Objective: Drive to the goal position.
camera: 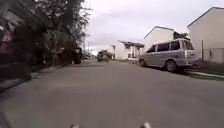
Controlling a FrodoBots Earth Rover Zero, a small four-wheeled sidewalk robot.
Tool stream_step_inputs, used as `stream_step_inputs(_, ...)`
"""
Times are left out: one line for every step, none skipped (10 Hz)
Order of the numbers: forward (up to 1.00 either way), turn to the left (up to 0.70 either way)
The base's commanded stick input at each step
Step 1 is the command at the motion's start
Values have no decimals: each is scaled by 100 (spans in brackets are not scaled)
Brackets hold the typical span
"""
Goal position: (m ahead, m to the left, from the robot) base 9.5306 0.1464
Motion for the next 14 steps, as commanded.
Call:
stream_step_inputs(85, 0)
stream_step_inputs(85, 0)
stream_step_inputs(85, 0)
stream_step_inputs(85, 0)
stream_step_inputs(85, 0)
stream_step_inputs(85, 0)
stream_step_inputs(85, 0)
stream_step_inputs(85, 0)
stream_step_inputs(85, 0)
stream_step_inputs(85, 7)
stream_step_inputs(85, 18)
stream_step_inputs(85, 28)
stream_step_inputs(85, 8)
stream_step_inputs(85, 0)
